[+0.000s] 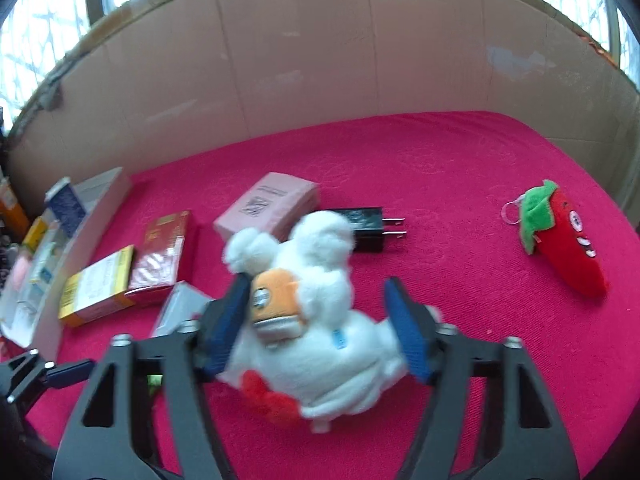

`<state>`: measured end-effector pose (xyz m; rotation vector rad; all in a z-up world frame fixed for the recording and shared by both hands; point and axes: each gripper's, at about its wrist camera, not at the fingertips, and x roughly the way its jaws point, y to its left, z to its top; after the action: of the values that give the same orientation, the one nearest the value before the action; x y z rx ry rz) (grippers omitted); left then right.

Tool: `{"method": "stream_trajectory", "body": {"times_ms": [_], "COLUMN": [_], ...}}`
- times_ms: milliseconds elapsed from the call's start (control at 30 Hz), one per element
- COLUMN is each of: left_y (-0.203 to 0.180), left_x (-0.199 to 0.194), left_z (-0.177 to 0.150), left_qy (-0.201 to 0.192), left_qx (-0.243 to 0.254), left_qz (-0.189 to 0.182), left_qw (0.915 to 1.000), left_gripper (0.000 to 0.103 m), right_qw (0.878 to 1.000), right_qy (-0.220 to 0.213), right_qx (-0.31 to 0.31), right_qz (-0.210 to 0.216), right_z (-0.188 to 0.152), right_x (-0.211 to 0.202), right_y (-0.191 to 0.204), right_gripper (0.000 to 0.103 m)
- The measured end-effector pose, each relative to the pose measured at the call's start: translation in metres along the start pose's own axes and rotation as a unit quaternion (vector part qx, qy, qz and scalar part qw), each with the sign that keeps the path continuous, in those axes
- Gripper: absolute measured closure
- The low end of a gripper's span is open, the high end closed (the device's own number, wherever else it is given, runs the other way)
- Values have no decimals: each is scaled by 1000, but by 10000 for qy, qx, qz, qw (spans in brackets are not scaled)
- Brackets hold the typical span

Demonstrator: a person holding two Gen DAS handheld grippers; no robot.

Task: Organize objects
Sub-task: 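Grasp the green snack packet with the left tool while the right tool grasps the white plush toy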

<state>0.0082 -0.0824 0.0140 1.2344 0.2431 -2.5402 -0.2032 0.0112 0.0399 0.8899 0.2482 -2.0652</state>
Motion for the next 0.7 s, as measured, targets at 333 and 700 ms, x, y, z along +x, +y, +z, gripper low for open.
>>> {"method": "stream_trajectory", "body": {"times_ms": [333, 700], "left_y": [-4, -2], "left_x": [-2, -3], "left_z": [1, -3], "left_qy": [64, -132], "left_qx": [55, 72], "left_qz": [26, -108], "left_qw": [10000, 9998], "left_gripper": [46, 42], "right_qw": [9999, 9987], "right_qy": [68, 407], "right_qx": [114, 223], "right_qz": [-30, -230], "right_z": [2, 1], "right_x": [1, 18], "right_y": [-3, -12], "right_gripper": [47, 45]}}
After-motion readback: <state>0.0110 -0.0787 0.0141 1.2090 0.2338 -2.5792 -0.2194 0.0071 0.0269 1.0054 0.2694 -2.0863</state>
